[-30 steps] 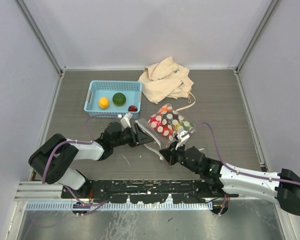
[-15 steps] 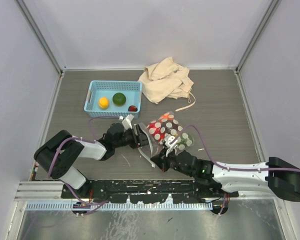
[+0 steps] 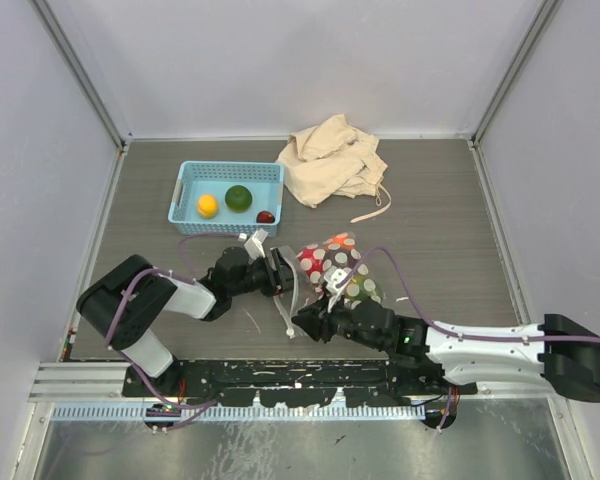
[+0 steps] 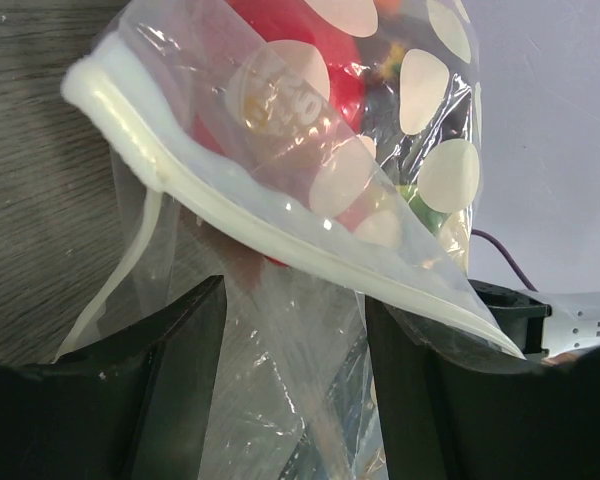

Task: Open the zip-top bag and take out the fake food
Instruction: Pick up the fake fruit from the zipper food storage bag.

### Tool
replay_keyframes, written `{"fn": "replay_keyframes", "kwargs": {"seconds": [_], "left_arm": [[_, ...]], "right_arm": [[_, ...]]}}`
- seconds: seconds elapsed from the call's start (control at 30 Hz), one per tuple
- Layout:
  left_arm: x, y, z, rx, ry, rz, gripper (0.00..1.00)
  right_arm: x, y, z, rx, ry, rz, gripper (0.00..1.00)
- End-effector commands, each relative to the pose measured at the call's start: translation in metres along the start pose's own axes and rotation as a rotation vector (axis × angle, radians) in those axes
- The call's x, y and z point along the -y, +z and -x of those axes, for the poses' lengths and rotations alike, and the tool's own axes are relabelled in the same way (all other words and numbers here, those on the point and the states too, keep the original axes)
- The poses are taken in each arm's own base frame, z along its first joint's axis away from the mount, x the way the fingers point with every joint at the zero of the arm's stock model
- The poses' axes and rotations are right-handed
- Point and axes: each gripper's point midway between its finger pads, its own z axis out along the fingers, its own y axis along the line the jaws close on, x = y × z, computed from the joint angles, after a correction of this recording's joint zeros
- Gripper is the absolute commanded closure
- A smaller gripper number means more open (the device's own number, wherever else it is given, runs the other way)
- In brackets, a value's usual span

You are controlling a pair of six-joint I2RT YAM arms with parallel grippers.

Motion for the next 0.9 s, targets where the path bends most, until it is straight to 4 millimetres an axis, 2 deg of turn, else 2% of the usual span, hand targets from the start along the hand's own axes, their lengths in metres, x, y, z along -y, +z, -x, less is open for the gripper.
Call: {"fn": "replay_keyframes", "kwargs": {"seconds": [0.0,0.13,0.3,0.4,0.5,0.67,0.87], "left_arm": [[0.02,0.003,0.011,0.041,0.041,-0.081,0.42],[0.021,0.004,0.011,0.036,0.043,-0.083,0.42],[0.019,0.007,0.009,0.027,0.042,-0.08,0.42],[0.018,0.008,0.009,0.02,0.039,-0.08,0.42],[0.018,0.009,0.009,0.018,0.039,-0.079,0.41],[0.018,0.01,0.008,0.014,0.035,-0.081,0.41],[0.019,0.009,0.007,0.012,0.039,-0.09,0.41]], "right_arm": [[-0.009,-0.019,0.046,0.135,-0.003,0.02,0.67],[0.005,-0.042,0.071,0.213,-0.004,-0.055,0.62],[0.055,-0.077,0.101,0.343,0.028,-0.324,0.63],[0.085,-0.087,0.103,0.332,0.021,-0.496,0.67],[0.107,-0.085,0.095,0.273,0.035,-0.582,0.71],[0.137,-0.073,0.083,0.194,0.107,-0.612,0.74],[0.157,-0.066,0.098,0.182,0.09,-0.665,0.72]]}}
